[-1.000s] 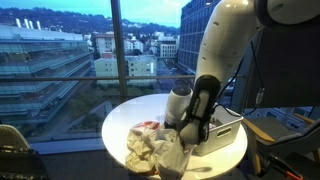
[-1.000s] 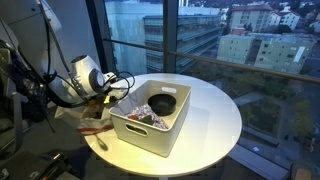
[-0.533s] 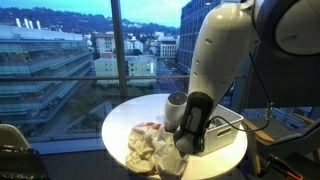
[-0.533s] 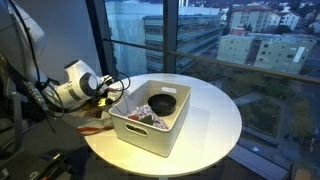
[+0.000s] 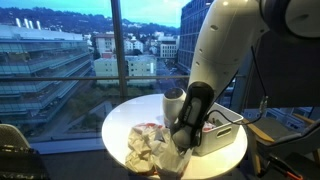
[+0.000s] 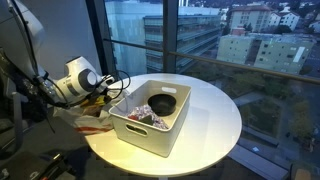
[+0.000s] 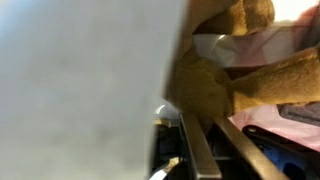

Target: Move the stuffed animal and white board eraser from the plastic bug to the white tub

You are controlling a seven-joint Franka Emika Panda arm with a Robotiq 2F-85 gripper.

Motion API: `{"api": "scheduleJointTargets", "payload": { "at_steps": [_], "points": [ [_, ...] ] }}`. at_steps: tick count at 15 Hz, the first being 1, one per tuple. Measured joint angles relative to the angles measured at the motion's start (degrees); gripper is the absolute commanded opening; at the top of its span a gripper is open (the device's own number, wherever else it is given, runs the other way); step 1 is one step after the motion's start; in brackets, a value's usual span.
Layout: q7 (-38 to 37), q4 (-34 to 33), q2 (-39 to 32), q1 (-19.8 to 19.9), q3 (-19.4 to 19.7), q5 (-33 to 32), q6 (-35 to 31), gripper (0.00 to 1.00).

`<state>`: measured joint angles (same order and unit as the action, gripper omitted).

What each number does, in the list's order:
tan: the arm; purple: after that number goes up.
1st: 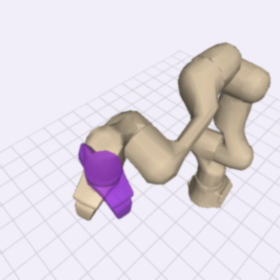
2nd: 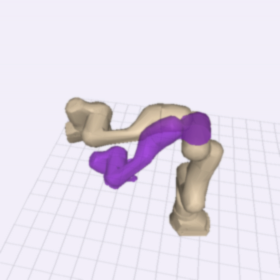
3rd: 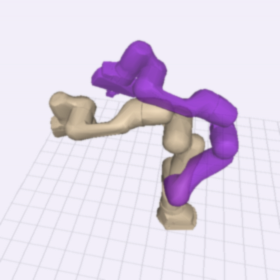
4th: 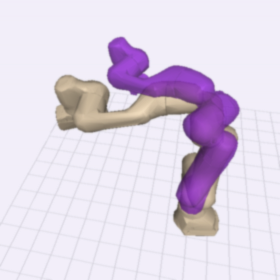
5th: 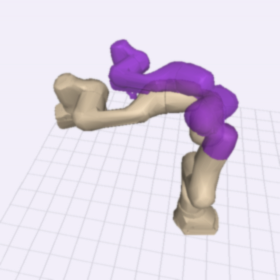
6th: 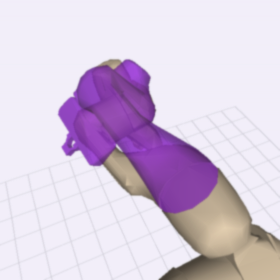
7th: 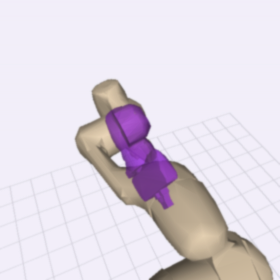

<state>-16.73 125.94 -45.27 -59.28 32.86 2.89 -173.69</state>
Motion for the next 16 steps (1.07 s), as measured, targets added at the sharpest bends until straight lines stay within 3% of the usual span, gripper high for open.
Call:
{"api": "scheduleJointTargets", "payload": {
  "at_steps": [7,9,13,16],
  "points": [
    [2.36,-1.44,13.43,8.96,-5.48,-8.74,21.34,0.08],
    [4.71,-2.34,17.81,14.51,-10.54,-9.93,28.28,0.08],
    [13.82,-4.11,26.02,29.69,-25.11,-7.49,41.47,0.08],
    [16.29,-5.45,29.70,38.20,-31.92,-5.14,46.64,0.08]
  ]
}}
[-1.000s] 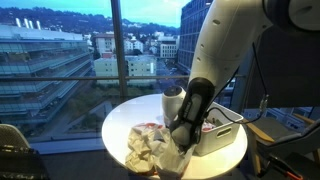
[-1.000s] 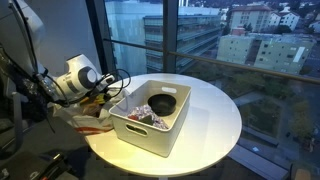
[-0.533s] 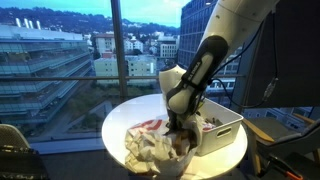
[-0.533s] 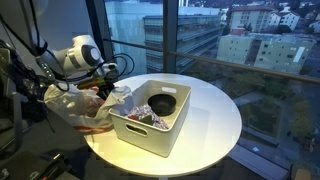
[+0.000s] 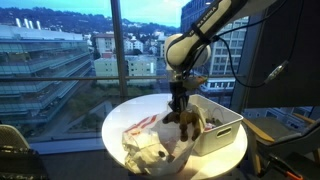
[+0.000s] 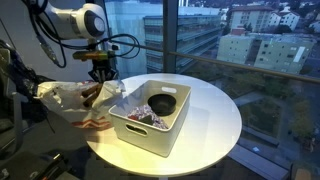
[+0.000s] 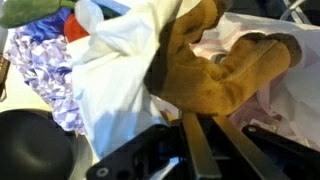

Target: Move the stuffed animal and white board eraser from the plastic bug to the white tub

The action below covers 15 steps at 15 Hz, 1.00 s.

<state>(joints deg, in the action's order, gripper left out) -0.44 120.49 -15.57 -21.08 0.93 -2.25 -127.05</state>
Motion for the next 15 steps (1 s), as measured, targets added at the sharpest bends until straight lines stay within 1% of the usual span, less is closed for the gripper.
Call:
{"api": "scheduleJointTargets", "payload": {
  "at_steps": [2,5,7,9,12,13,15],
  "points": [
    [2.34,-0.82,1.35,4.21,-2.74,3.34,2.42,0.08],
    [10.72,-2.91,1.82,9.72,-5.91,12.09,8.99,0.07],
    [15.96,-4.19,1.66,12.37,-7.10,17.16,13.43,0.07],
    [20.39,-5.55,1.31,14.38,-7.80,21.63,18.12,0.06],
    [25.09,-7.95,0.41,16.60,-8.22,26.79,26.56,0.08],
    [25.59,-8.50,0.16,17.06,-8.22,28.05,27.95,0.08],
    [25.55,-8.74,0.20,17.54,-8.18,29.31,26.16,0.08]
  ]
}}
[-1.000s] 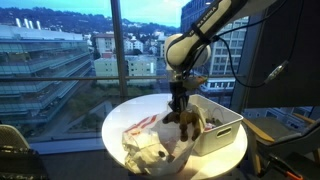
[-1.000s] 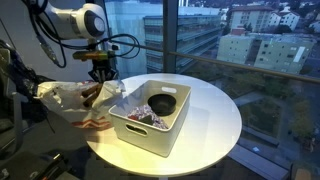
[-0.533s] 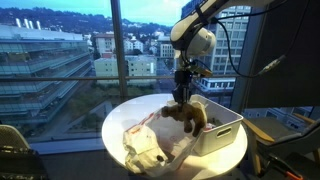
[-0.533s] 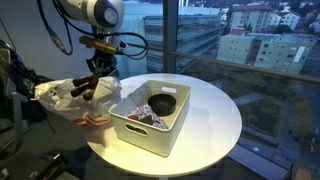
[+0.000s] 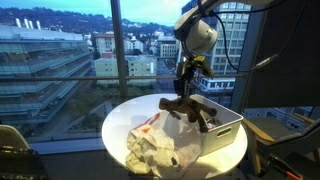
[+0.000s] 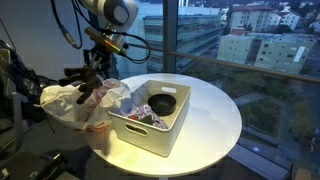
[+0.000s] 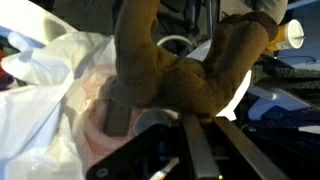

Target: Move the stuffed animal and white board eraser from the plastic bug to the white tub

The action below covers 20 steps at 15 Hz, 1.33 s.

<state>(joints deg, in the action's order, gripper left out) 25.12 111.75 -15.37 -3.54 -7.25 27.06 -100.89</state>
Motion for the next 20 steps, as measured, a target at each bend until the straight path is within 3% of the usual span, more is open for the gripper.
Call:
{"api": "scheduleJointTargets", "payload": {
  "at_steps": [6,14,17,20],
  "points": [
    [-2.93,0.20,1.43,1.16,0.96,0.89,-15.07,0.09],
    [-10.31,1.54,3.90,5.03,5.69,0.33,-30.95,0.10],
    [-15.43,3.69,4.68,5.51,7.62,-3.53,-38.16,0.10],
    [-23.53,7.99,4.59,5.20,8.73,-12.84,-47.72,0.10]
  ]
}}
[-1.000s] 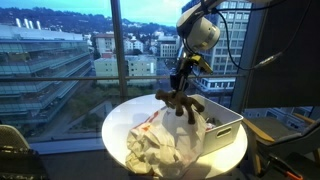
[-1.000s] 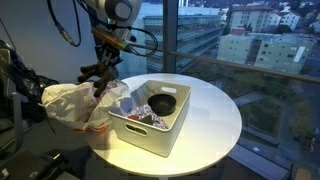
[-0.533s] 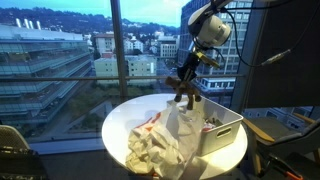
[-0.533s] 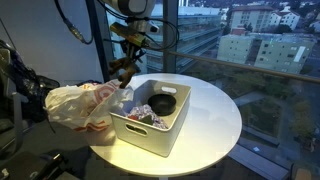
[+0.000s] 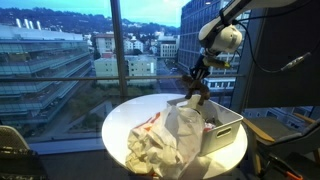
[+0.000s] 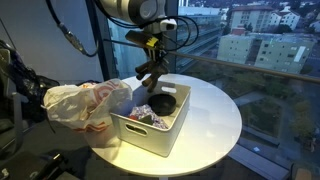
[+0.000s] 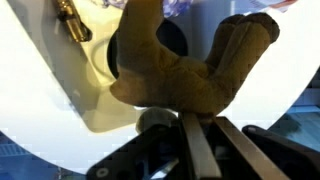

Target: Move the stuffed animal and white board eraser from the plastic bug to the white tub

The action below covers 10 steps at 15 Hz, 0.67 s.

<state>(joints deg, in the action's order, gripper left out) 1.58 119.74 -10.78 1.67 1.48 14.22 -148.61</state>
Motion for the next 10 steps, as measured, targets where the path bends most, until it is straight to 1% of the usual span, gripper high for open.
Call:
{"api": "scheduleJointTargets", "payload": {
  "at_steps": [2,3,4,5,6,7,8,10],
  "points": [
    [-6.14,3.51,-0.56,-0.92,0.67,-7.52,-6.06,0.10],
    [-9.63,5.12,-1.05,-1.75,1.25,-11.67,-8.53,0.12],
    [-13.13,6.49,-1.58,-2.86,2.07,-15.88,-10.57,0.37],
    [-16.64,7.57,-2.08,-4.15,3.12,-20.25,-12.04,0.38],
    [-20.04,8.37,-2.51,-5.69,4.42,-24.62,-13.03,0.40],
    [-23.53,8.97,-2.89,-7.48,5.99,-29.24,-13.62,0.47],
    [-27.01,9.30,-3.10,-9.31,7.68,-34.11,-13.95,0.56],
    [-34.45,9.50,-3.13,-13.47,11.73,-44.20,-14.07,0.70]
  ]
}}
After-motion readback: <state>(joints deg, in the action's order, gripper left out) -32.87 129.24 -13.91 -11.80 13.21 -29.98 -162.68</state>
